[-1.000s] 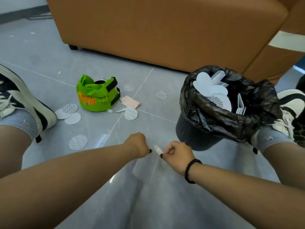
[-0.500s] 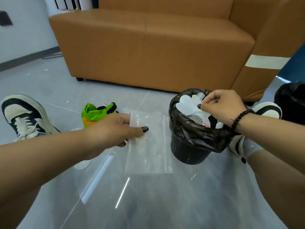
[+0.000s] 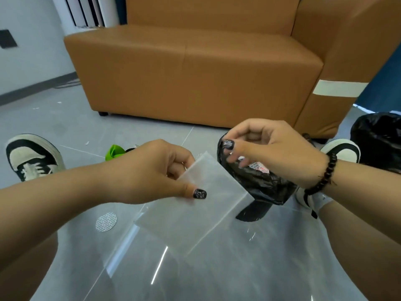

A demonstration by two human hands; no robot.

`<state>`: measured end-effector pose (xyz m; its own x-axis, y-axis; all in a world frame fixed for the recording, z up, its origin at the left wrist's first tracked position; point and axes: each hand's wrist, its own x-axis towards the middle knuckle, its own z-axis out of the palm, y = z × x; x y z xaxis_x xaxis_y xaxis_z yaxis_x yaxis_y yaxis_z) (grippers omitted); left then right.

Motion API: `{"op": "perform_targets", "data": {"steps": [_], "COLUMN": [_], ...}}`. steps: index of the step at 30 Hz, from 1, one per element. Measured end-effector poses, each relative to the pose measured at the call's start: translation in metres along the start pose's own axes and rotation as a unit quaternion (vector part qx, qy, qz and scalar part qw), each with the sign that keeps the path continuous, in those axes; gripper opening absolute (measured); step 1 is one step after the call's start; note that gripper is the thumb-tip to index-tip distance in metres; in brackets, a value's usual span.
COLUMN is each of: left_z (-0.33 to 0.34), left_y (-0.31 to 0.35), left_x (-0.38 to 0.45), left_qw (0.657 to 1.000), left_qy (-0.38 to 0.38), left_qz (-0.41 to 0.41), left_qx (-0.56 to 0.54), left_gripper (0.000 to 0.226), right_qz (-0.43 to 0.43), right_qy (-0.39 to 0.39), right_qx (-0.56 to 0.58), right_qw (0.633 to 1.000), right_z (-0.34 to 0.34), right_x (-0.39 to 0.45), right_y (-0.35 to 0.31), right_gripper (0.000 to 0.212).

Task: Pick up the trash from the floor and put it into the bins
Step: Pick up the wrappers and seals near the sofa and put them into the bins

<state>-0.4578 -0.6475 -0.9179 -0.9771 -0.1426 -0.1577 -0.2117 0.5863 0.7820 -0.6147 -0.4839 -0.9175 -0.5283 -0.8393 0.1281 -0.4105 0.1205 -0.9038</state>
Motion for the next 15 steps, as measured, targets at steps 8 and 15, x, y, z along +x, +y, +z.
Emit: {"op": "perform_targets", "data": {"steps": [8, 15], "left_z": [-0.001, -0.024], "left_y": [-0.003, -0.018], "left_x": [-0.006, -0.004], "left_qw": [0.999, 0.959], "left_qy": [0.017, 0.098], "left_qz": [0.022, 0.005], "left_qx": [-0.033, -0.268], "left_gripper": [0.03, 0.03], "right_qz": [0.021, 0.063], "right_qy": [-0.019, 0.072], "right_qx": [-0.008, 0.161], "right_qw": [1.0, 0.982], "right_z": [0.024, 0.001], "right_x": [-0.009, -0.003], "right_y": [-0.017, -0.024], "right_gripper": [0.005, 0.009]}}
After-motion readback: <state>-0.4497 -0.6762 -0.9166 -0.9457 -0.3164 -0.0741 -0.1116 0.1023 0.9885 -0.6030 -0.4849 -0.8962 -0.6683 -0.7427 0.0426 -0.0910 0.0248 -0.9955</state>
